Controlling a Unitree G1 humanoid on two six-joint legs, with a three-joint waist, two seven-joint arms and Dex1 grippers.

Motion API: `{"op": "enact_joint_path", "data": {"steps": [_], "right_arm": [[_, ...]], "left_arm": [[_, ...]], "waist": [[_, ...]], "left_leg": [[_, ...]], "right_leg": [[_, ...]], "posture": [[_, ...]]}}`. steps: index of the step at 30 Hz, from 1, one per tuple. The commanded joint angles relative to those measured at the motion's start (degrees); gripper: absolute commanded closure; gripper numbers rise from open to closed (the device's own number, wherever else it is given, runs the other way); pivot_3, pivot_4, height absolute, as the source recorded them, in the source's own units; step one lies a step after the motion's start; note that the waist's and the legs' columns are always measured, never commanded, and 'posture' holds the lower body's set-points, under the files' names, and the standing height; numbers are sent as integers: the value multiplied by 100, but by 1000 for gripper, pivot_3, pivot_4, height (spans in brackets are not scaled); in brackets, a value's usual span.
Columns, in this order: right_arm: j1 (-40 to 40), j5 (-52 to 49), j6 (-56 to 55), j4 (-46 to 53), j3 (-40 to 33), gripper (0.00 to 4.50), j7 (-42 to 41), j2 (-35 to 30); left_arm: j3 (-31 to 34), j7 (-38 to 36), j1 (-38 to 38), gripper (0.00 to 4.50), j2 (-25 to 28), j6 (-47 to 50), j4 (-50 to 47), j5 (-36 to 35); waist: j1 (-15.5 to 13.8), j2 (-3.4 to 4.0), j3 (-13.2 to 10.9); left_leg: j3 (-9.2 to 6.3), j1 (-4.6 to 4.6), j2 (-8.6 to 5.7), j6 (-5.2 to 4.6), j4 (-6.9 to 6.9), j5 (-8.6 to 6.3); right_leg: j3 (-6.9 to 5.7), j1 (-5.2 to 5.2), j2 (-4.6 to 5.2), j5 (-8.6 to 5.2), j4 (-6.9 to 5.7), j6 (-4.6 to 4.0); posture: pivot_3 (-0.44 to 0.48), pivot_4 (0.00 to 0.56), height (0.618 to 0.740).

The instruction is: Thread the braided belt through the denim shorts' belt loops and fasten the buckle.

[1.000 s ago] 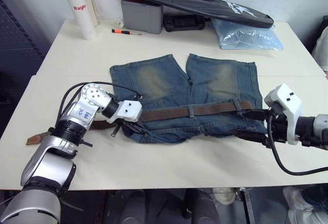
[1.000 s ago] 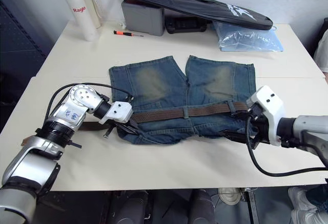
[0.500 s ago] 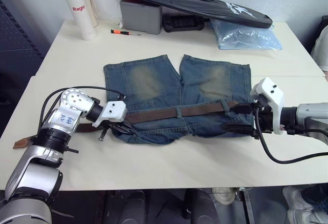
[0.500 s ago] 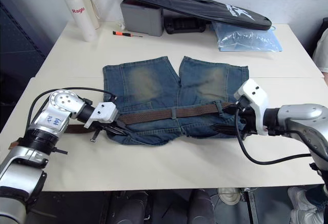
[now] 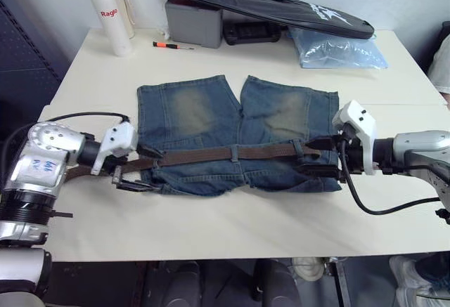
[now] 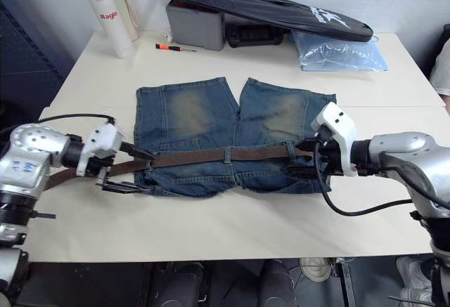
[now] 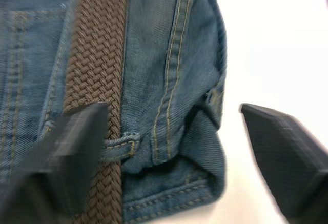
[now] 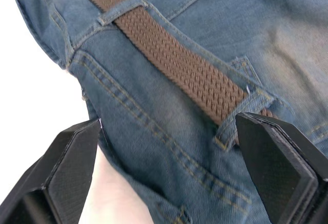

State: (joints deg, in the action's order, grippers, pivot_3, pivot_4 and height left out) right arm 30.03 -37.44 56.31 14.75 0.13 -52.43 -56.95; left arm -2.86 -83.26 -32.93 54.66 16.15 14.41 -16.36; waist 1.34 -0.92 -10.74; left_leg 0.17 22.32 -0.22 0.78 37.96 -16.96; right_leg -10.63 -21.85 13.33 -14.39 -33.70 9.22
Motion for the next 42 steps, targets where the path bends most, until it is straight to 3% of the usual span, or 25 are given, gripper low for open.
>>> {"op": "enact_joint_path", "data": {"steps": [1, 5, 7, 13, 21, 26, 28, 31, 34, 36, 40, 42], "right_arm": [[273, 104, -124, -439, -133, 0, 88, 269], [617, 255, 13, -1228, -183, 0, 376, 675], [913, 366, 107, -1875, -221, 0, 578, 923], [1327, 577, 85, -2514, -103, 0, 423, 1056], [950, 342, -259, -1161, -37, 0, -680, 609], [722, 486, -325, -225, 511, 0, -1146, 237], [783, 565, -380, -182, 652, 0, -1206, 223], [959, 493, -336, -224, 718, 0, -1274, 369], [1045, 444, -311, -293, 803, 0, -1411, 441], [1160, 525, -366, -466, 967, 0, -1530, 528], [1514, 721, -539, -940, 1223, 0, -1782, 709], [1803, 898, -763, -1324, 1381, 0, -1917, 859]], "left_arm": [[478, 563, 97, 32, 186, 1042, -260, -229], [873, 1642, -24, 32, -68, 2591, -127, -391], [940, 1838, 37, 32, -190, 3324, -253, -598], [851, 2242, 29, 32, -440, 4096, -516, -801], [1061, 1988, 236, 32, 178, 3910, -750, -857], [1644, 1935, 831, 32, 771, 4148, -1156, -1070], [2092, 2090, 1200, 32, 915, 4330, -1374, -1118], [3576, 2663, 1794, 32, 604, 5479, -1978, -1448], [4953, 2931, 2201, 32, 20, 6740, -2786, -1884], [5900, 2935, 2881, 32, -543, 7243, -3628, -2085], [6894, 3659, 3563, 32, -1507, 7554, -4566, -1875], [7209, 4280, 3611, 32, -2138, 7635, -4537, -2347]], "waist": [[8, 1, -1], [7, 2, -1], [5, 1, -1], [11, 0, -2], [29, 2, -3], [27, 2, -4], [20, 4, -5], [23, 5, -6], [25, 6, -7], [22, 5, -8], [31, 5, -8], [2, 2, -7]], "left_leg": [[6, -2, 0, -1, 0, 0], [22, -8, 2, -2, -3, -2], [26, -5, 1, -2, -3, -2], [54, 8, 3, -1, -7, -2], [81, 4, 26, 11, -21, -9], [102, -7, 39, 15, -20, -23], [113, -11, 49, 12, -16, -31], [128, -13, 68, 14, -13, -39], [138, -14, 87, 23, -6, -52], [140, -15, 94, 26, -4, -55], [167, -29, 101, 27, 5, -69], [164, -28, 112, 30, 16, -71]], "right_leg": [[5, -3, 0, 0, -3, 0], [19, -10, -3, 0, -8, 0], [25, -17, -3, 0, -12, 1], [55, -53, -9, 1, -18, 1], [81, -73, -34, 1, -13, 0], [107, -77, -48, 1, -12, 0], [121, -79, -58, 1, -12, 0], [138, -87, -75, 2, -11, -2], [146, -92, -93, 0, -12, -6], [147, -92, -100, 0, -10, -7], [171, -90, -106, 1, -8, -10], [170, -90, -118, 4, -11, -22]], "posture": [[0, 150, 740], [0, 150, 740], [0, 150, 740], [0, 150, 740], [0, 150, 740], [0, 150, 740], [0, 150, 740], [0, 150, 740], [0, 150, 740], [0, 150, 740], [0, 150, 740], [0, 150, 740]]}}
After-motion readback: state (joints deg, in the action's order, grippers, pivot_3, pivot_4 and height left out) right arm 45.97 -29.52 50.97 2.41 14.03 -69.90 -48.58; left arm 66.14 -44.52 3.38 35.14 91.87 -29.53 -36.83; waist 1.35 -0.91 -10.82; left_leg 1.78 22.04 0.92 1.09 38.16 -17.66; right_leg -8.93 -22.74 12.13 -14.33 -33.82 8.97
